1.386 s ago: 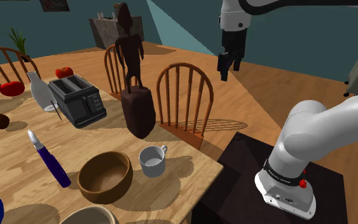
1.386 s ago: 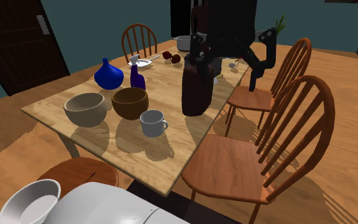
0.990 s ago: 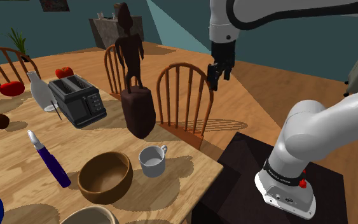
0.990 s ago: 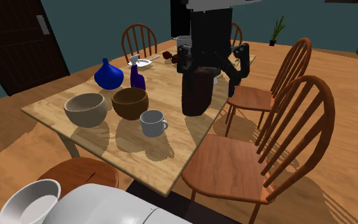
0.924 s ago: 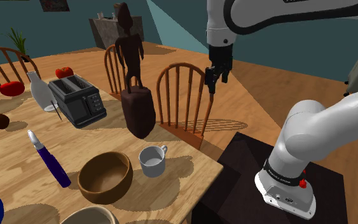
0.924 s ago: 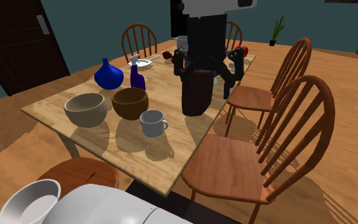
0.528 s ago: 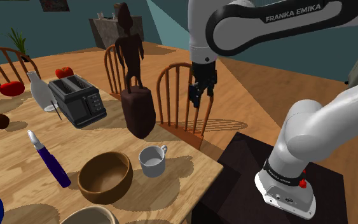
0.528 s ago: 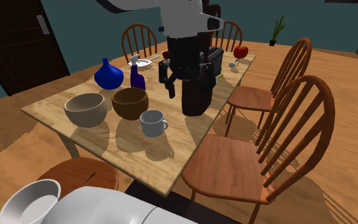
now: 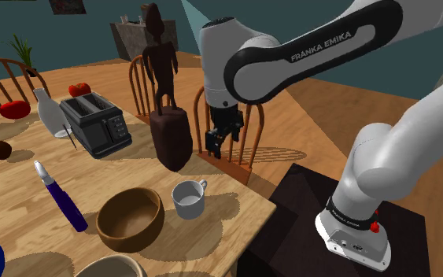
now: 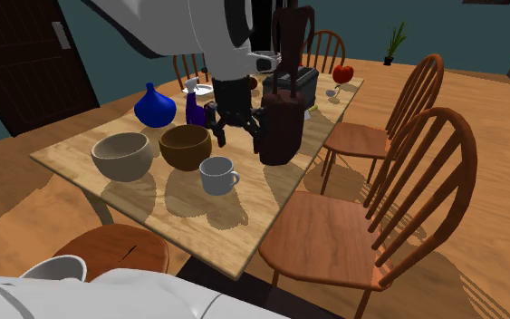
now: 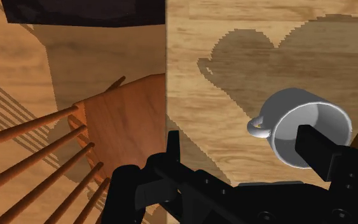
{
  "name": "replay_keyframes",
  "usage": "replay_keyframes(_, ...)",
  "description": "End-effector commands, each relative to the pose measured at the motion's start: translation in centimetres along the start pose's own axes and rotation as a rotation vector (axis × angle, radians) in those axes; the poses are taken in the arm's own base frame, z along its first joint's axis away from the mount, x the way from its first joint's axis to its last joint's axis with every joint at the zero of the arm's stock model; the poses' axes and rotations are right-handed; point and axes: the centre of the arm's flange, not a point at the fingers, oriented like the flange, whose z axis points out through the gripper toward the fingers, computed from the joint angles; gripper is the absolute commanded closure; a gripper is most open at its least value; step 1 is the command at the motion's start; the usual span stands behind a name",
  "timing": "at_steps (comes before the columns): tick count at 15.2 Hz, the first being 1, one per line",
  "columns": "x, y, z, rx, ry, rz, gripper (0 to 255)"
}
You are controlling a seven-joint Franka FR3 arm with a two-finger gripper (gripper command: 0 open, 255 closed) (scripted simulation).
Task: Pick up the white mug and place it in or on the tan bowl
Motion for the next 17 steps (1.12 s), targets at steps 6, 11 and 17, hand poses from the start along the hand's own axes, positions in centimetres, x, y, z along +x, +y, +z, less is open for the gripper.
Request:
replay_keyframes(6,2.8,-7.6,4.3,0.016,0.010,-0.027,0)
replay_keyframes(11,4.6,-13.0,7.3,0.027,0.017,-0.046,0)
replay_keyframes(17,6.1,-17.6,10.2,0.036,0.023,-0.062,0)
